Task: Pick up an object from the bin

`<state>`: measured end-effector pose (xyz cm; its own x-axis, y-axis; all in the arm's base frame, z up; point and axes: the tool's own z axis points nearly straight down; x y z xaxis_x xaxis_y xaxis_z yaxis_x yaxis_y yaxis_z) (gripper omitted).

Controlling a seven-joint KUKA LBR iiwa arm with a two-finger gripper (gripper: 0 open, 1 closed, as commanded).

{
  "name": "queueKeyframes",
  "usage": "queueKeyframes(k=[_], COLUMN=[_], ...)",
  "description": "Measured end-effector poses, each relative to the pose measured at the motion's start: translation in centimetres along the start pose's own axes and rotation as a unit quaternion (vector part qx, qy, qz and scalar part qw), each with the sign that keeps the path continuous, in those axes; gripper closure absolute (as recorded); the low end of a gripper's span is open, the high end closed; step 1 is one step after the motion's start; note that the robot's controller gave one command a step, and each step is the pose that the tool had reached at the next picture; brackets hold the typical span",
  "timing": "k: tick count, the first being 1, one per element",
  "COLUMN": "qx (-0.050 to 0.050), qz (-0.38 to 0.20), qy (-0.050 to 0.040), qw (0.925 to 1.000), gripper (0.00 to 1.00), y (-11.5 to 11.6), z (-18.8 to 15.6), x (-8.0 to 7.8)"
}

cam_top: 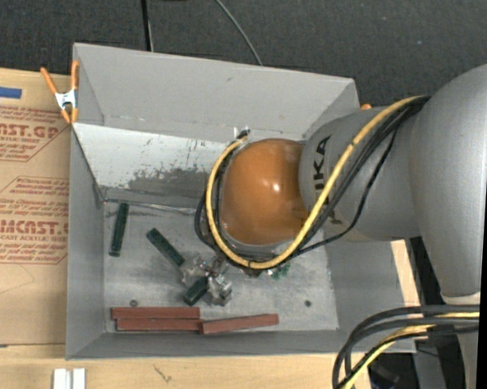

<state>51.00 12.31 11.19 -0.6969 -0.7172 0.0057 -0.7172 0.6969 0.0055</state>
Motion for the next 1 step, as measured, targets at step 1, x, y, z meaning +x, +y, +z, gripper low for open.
queueKeyframes(k=[1], qx=[0.003], qz=[0.006], qy=[-0.0043], qw=[1.0000], gripper=[1.00], y=[0.53], z=[-10.45], x=[-1.74])
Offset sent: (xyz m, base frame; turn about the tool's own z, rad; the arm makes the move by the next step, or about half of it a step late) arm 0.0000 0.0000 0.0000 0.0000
